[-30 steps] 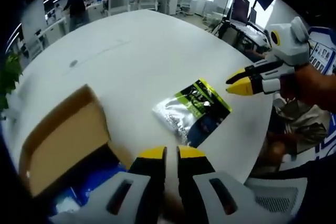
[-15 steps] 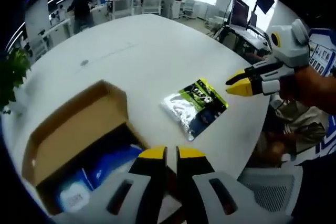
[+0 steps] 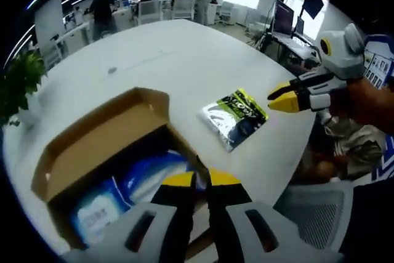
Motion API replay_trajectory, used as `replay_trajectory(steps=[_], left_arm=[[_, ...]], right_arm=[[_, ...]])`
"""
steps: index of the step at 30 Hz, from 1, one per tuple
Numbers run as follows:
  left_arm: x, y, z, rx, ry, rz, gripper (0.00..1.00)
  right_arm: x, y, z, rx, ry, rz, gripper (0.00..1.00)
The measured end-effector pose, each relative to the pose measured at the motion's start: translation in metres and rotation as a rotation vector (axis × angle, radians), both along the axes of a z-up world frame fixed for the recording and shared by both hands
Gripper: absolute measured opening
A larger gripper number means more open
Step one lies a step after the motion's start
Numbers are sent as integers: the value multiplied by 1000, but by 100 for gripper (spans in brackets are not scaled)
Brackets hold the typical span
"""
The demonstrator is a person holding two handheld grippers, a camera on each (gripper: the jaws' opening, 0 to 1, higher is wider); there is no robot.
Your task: Operate the shoe box by opening the lid, removing the specified soft item, and placing it in the target area until the item is outside and the box remains undamaged.
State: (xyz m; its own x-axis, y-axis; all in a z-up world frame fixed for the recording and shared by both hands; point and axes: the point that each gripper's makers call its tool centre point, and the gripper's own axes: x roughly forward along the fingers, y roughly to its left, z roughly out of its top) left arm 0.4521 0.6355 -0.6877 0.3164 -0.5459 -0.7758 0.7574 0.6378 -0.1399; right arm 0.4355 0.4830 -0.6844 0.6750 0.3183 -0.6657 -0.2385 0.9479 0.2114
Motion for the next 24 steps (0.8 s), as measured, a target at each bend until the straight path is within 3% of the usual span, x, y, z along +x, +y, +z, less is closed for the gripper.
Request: replay_trajectory(steps=[24], left_arm=[[-7,71,6,-12,-14,114,5]], right_arm=[[2,65,11,9,-16,88,11]])
